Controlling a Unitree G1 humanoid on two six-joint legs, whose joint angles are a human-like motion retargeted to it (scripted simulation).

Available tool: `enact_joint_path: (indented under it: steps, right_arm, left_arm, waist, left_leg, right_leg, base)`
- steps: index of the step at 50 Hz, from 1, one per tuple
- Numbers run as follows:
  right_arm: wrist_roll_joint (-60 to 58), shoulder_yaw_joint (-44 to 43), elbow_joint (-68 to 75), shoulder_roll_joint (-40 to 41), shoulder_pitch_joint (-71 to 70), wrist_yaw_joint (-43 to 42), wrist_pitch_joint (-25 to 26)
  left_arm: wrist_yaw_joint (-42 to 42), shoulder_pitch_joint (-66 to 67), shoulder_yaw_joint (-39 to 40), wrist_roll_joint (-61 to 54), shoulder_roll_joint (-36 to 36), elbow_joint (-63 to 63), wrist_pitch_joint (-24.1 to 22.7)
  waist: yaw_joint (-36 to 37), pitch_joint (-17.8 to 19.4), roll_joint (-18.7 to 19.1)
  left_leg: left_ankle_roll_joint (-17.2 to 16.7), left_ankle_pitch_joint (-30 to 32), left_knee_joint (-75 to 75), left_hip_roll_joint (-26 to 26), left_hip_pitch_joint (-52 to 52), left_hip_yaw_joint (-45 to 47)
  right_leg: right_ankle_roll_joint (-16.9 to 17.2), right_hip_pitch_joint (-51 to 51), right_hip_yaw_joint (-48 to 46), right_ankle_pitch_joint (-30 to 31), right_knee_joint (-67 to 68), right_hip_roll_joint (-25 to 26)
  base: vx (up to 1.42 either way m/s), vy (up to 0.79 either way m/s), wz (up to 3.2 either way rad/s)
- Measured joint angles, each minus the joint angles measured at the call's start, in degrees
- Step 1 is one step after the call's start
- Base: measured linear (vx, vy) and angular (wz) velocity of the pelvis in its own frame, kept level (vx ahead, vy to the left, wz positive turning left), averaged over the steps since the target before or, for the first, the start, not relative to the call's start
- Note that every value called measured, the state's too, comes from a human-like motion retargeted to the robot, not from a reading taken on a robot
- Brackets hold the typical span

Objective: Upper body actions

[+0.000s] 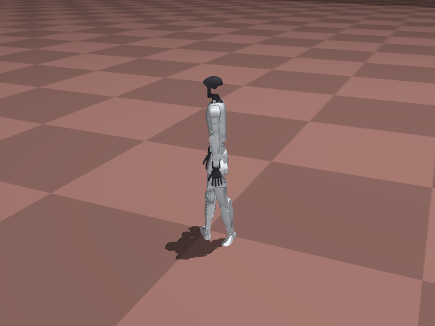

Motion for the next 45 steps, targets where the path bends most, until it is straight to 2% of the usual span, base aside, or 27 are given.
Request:
enact_joint_path:
  steps: [3,5,7,10,11,13,15,18,20,21,25,30,32,34,36,38,40,45]
  right_arm:
    - [1.3,0.3,1.0,-0.2,-0.2,-0.4,0.4]
    - [1.6,0.5,1.7,-0.2,0.1,-0.6,0.7]
    - [2.1,-0.3,3.0,0.0,1.0,-1.2,1.2]
    - [4.0,-2.1,6.2,0.4,2.4,-2.8,2.7]
    - [4.5,-2.7,7.5,0.4,3.1,-3.0,3.1]
    - [4.9,-3.7,10.2,0.2,4.4,-2.8,3.3]
    - [3.5,-4.2,12.6,0.0,5.1,-1.9,3.7]
    - [-1.9,-3.2,13.9,0.0,3.2,-0.1,4.7]
    - [-5.5,-1.6,13.2,-0.1,1.5,0.5,4.3]
    - [-7.2,-0.6,12.6,-0.2,0.8,0.8,3.8]
    - [-12.8,2.8,9.2,-0.4,-0.7,1.7,1.2]
    - [-14.2,4.2,6.1,-0.3,-1.3,1.7,-0.5]
    - [-13.3,3.7,6.3,-0.2,-1.2,1.6,-0.4]
    - [-12.3,2.9,6.9,-0.3,-0.9,1.7,-0.2]
    - [-11.8,2.0,7.9,-0.7,-0.2,1.9,0.1]
    - [-12.0,1.0,9.7,-1.2,0.5,1.6,0.7]
    - [-11.9,0.1,11.5,-1.4,1.4,0.0,1.8]
    - [-9.5,-1.9,17.6,-2.7,2.7,-2.3,3.8]
  left_arm:
    - [-1.9,1.9,0.9,-2.2,0.0,1.1,0.6]
    - [-2.5,2.8,1.9,-2.8,0.3,1.5,1.6]
    - [-3.1,3.1,2.1,-2.7,0.9,1.7,3.2]
    - [-4.2,2.2,1.8,-2.3,2.0,1.0,6.0]
    - [-4.4,2.1,2.0,-1.9,2.1,0.1,6.2]
    - [-5.0,2.0,2.0,-1.4,2.2,-2.0,6.0]
    - [-5.6,2.2,1.5,-1.9,2.1,-4.1,5.0]
    - [-6.1,0.5,2.6,-4.4,1.5,-6.2,4.4]
    - [-6.3,-0.6,3.8,-6.0,0.8,-7.0,3.8]
    - [-6.4,-0.9,4.2,-6.5,0.5,-7.3,3.5]
    - [-6.2,-0.8,4.0,-6.7,0.3,-7.5,2.6]
    - [-5.1,-0.5,3.2,-5.1,0.4,-4.1,3.2]
    - [-5.2,-0.4,3.0,-4.9,0.3,-2.6,3.5]
    - [-4.9,0.1,3.1,-4.7,0.2,-1.8,3.5]
    - [-4.3,0.9,3.3,-4.3,-0.1,-1.6,3.4]
    - [-4.1,1.2,3.7,-4.0,-0.4,-1.4,3.5]
    - [-4.0,0.9,3.6,-3.9,-0.5,-1.3,3.7]
    - [-3.8,-1.3,2.2,-3.8,0.2,-3.5,3.2]
  waist:
    - [-1.9,-1.1,1.2]
    - [-3.9,-1.7,2.0]
    - [-6.3,-2.3,2.5]
    - [-7.3,-2.5,-0.2]
    - [-6.4,-2.8,-2.0]
    - [-2.9,-3.1,-6.4]
    - [2.1,-2.6,-10.0]
    - [6.9,0.7,-11.5]
    - [6.8,2.6,-11.1]
    - [6.7,3.3,-10.9]
    - [5.9,4.3,-10.0]
    - [6.3,5.0,-7.3]
    - [6.3,4.9,-6.0]
    - [6.2,4.7,-4.6]
    - [6.0,3.9,-3.5]
    - [3.8,2.3,-2.7]
    - [0.8,1.0,-2.2]
    - [1.3,2.3,-3.6]
  left_leg:
    - [-1.1,1.4,-0.5,-0.6,2.4,2.1]
    - [-1.3,3.4,0.0,-0.2,4.0,2.4]
    - [0.1,7.1,1.5,0.9,5.1,0.6]
    - [4.9,14.6,5.3,0.9,7.6,-1.5]
    - [7.9,17.4,7.7,0.5,8.0,-2.8]
    - [14.8,21.9,14.8,0.1,7.6,-6.5]
    - [17.1,23.0,25.4,1.5,4.4,-11.7]
    - [12.4,19.0,38.5,2.9,-5.1,-23.8]
    - [12.4,17.4,40.7,2.2,-10.2,-31.0]
    - [13.3,16.1,40.2,2.9,-11.5,-31.4]
    - [15.4,12.6,32.3,3.0,-15.6,-34.8]
    - [11.9,11.8,19.6,-1.0,-18.5,-48.7]
    - [9.8,13.1,14.8,-3.8,-18.3,-58.5]
    - [8.0,15.8,9.9,-5.5,-17.0,-64.3]
    - [7.6,17.4,6.8,-6.5,-15.7,-64.9]
    - [6.2,17.0,6.3,-3.6,-15.7,-57.4]
    - [5.7,17.7,5.4,-5.3,-16.1,-62.0]
    - [4.9,17.8,4.4,-6.1,-14.7,-59.3]
  right_leg:
    - [-2.6,-1.4,5.2,7.0,-0.4,1.3]
    - [-3.9,-3.1,11.8,6.4,0.5,2.4]
    - [-3.7,-2.4,11.9,5.9,0.8,2.3]
    - [-3.4,-0.7,14.8,5.1,0.6,0.8]
    - [-3.4,-0.3,16.4,5.2,0.3,-0.7]
    - [-3.6,0.4,20.9,5.6,-0.1,-4.0]
    - [-4.1,0.6,26.6,6.0,-0.3,-6.2]
    - [-5.1,0.6,33.9,7.4,-1.4,-5.4]
    - [-5.5,1.0,36.4,8.4,-2.4,-4.3]
    - [-5.7,1.0,37.9,8.9,-2.7,-3.9]
    - [-5.9,0.8,43.7,10.5,-3.9,-2.2]
    - [-6.1,1.0,52.0,11.7,-4.2,2.1]
    - [-6.1,1.3,54.7,11.6,-3.9,3.8]
    - [-6.0,1.6,57.2,11.4,-3.3,5.4]
    - [-6.0,1.9,59.5,11.1,-2.9,6.6]
    - [-5.7,1.4,59.9,10.8,-2.7,7.0]
    - [-5.2,1.1,58.7,10.6,-3.0,6.6]
    - [-4.5,0.8,60.4,10.5,-2.0,4.9]
  base:
    - [0.63,-0.16,-2.76]
    - [0.61,-0.15,-1.86]
    - [0.60,-0.16,-0.98]
    - [0.52,-0.17,-0.75]
    - [0.55,-0.16,-1.00]
    - [0.56,-0.12,-1.59]
    - [0.47,-0.09,-2.12]
    - [0.20,-0.04,-2.07]
    - [0.03,0.03,-1.39]
    - [0.11,0.05,-1.29]
    - [0.17,0.08,-1.39]
    - [0.17,0.09,-1.61]
    - [0.17,0.11,-1.43]
    - [0.20,0.13,-1.39]
    - [0.24,0.15,-1.08]
    - [0.21,0.18,-0.16]
    - [0.07,0.14,0.46]
    - [0.00,0.14,-0.27]
